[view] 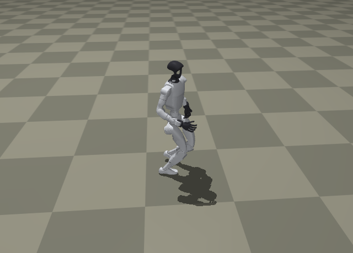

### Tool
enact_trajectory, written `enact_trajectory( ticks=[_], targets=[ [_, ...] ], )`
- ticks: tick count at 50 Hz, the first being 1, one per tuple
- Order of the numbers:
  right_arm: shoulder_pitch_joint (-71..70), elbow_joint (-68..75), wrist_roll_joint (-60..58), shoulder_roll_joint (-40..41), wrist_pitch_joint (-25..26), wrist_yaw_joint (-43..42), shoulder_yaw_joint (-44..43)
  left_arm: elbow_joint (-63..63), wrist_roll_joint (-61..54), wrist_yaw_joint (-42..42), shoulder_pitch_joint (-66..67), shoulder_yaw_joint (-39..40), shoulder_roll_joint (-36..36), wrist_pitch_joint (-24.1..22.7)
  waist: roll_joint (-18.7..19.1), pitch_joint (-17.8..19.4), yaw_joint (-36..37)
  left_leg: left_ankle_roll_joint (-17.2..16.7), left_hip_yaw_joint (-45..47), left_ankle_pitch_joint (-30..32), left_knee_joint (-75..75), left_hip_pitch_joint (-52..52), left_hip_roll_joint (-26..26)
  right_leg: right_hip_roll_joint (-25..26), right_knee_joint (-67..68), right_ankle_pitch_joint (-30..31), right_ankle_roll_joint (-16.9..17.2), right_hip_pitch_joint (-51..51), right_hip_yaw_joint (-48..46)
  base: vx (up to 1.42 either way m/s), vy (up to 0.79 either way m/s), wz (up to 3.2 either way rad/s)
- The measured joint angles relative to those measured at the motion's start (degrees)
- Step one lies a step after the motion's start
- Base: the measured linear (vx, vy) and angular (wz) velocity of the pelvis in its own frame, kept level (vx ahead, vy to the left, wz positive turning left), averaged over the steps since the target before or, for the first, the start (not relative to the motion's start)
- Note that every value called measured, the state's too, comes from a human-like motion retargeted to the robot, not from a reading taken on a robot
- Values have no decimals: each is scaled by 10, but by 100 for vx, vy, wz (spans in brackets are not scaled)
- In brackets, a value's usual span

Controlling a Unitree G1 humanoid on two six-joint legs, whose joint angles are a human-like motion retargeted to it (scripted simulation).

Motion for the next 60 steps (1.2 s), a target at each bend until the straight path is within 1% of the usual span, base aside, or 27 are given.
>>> enact_trajectory(
  ticks=[4,7,10,12,15,18,21,23,25,27,28,30,32,35,37,40,42,43,46,47,48,51,52,53,56,58,60],
  targets=[
    [-5,26,7,-29,3,-2,-1,5,-65,-36,-20,-17,-9,24,15,6,-26,-2,-114,-21,-49,5,-88,50,28,10,18,-10,101,1,12,-270],
    [-10,48,11,-45,4,-15,-8,-1,-111,-55,-40,-24,-10,34,12,4,-61,4,-149,-27,-96,11,-140,60,52,4,37,-28,164,-6,18,-185],
    [-14,68,12,-54,3,-41,-21,-12,-162,-62,-62,-26,-9,35,-4,-1,-107,19,-126,-30,-155,15,-172,44,77,-5,61,-51,209,-9,22,-113],
    [-16,79,11,-56,-1,-60,-31,-24,-194,-57,-75,-24,-7,30,-18,-4,-135,27,-95,-26,-205,25,-187,20,93,-2,78,-71,220,-8,21,-90],
    [-13,83,5,-56,-9,-88,-43,-50,-238,-46,-92,-19,1,21,-38,-1,-164,29,-46,-13,-281,54,-202,-34,117,10,83,-114,184,-6,18,-114],
    [-7,76,-8,-58,-19,-113,-52,-81,-267,-25,-106,-13,12,7,-49,7,-173,23,0,4,-350,93,-206,-102,132,-1,60,-160,106,-4,13,-137],
    [-2,67,-28,-61,-29,-139,-54,-107,-281,-1,-119,-7,26,-8,-56,12,-176,19,33,18,-406,127,-213,-156,140,-13,49,-178,40,-1,8,-115],
    [2,62,-43,-65,-35,-151,-53,-115,-283,13,-125,-5,30,-17,-64,14,-176,16,59,15,-399,133,-220,-189,152,-21,45,-179,7,-3,3,-101],
    [-5,59,-67,-64,-44,-173,-52,-124,-282,42,-142,0,40,-33,-60,12,-173,19,61,35,-470,170,-224,-213,134,-27,40,-173,-27,5,3,-81],
    [-5,58,-81,-66,-49,-185,-47,-124,-274,60,-151,3,41,-47,-70,11,-171,19,78,38,-468,178,-234,-239,137,-35,39,-163,-40,3,0,-65],
    [-14,60,-93,-64,-54,-197,-43,-123,-268,78,-164,6,43,-58,-67,11,-169,22,74,52,-514,202,-235,-244,121,-39,37,-154,-51,7,0,-54],
    [-16,61,-103,-64,-59,-209,-36,-121,-259,97,-173,9,40,-72,-78,9,-165,24,86,57,-515,213,-246,-264,122,-47,38,-142,-53,4,-1,-45],
    [-36,68,-112,-57,-69,-230,-25,-110,-247,132,-197,15,36,-95,-72,12,-161,29,76,79,-582,253,-246,-264,93,-54,36,-122,-63,8,-1,-35],
    [-40,67,-115,-51,-77,-248,-15,-99,-241,162,-206,20,21,-115,-89,12,-155,29,87,79,-560,260,-259,-283,98,-65,41,-106,-56,2,-3,-21],
    [-64,77,-113,-44,-86,-269,-1,-82,-234,196,-229,26,10,-137,-70,19,-152,29,77,89,-598,282,-242,-267,63,-60,39,-87,-72,9,0,-10],
    [-64,75,-111,-39,-95,-284,9,-71,-238,222,-230,30,-6,-153,-88,24,-146,27,85,86,-566,283,-253,-283,77,-64,46,-76,-65,0,0,0],
    [-69,76,-109,-35,-102,-296,18,-62,-239,244,-240,32,-12,-165,-88,26,-143,27,84,78,-549,279,-248,-284,71,-65,47,-69,-71,4,0,7],
    [-80,80,-107,-34,-108,-305,23,-55,-240,259,-253,34,-14,-173,-71,26,-142,27,79,73,-555,274,-232,-271,50,-59,45,-66,-85,6,0,13],
    [-77,80,-103,-33,-116,-318,33,-46,-240,280,-256,33,-24,-184,-81,33,-137,24,86,63,-516,267,-235,-281,64,-59,49,-62,-86,-2,-1,0],
    [-78,80,-100,-32,-119,-322,35,-43,-240,288,-260,32,-25,-188,-79,33,-135,24,86,57,-507,261,-231,-280,61,-59,50,-62,-91,4,0,20],
    [-83,81,-95,-32,-124,-327,36,-38,-240,299,-269,31,-24,-193,-65,28,-133,24,81,51,-509,250,-218,-269,43,-54,48,-65,-103,4,1,21],
    [-78,78,-86,-30,-131,-337,40,-31,-241,311,-262,26,-32,-200,-74,36,-129,22,87,38,-466,236,-219,-279,62,-54,52,-67,-104,-4,-1,7],
    [-78,76,-81,-30,-134,-341,40,-30,-242,316,-261,25,-32,-203,-72,35,-127,22,86,33,-458,229,-216,-277,60,-53,53,-68,-108,4,1,24],
    [-80,75,-74,-30,-138,-344,39,-30,-244,323,-263,25,-30,-206,-59,28,-125,22,82,29,-463,219,-204,-267,43,-47,51,-74,-119,4,1,25],
    [-73,69,-64,-28,-147,-354,39,-30,-248,332,-251,22,-37,-213,-67,35,-120,20,86,16,-419,203,-203,-275,63,-47,54,-77,-121,-5,-1,17],
    [-74,63,-53,-28,-154,-362,37,-35,-253,344,-250,22,-36,-220,-57,25,-115,20,78,18,-431,190,-194,-268,44,-40,54,-86,-133,4,1,27],
    [-68,59,-47,-27,-159,-367,37,-36,-258,351,-243,21,-41,-226,-62,29,-110,19,80,11,-404,180,-194,-274,57,-39,55,-89,-135,-2,-1,21]
  ],
)
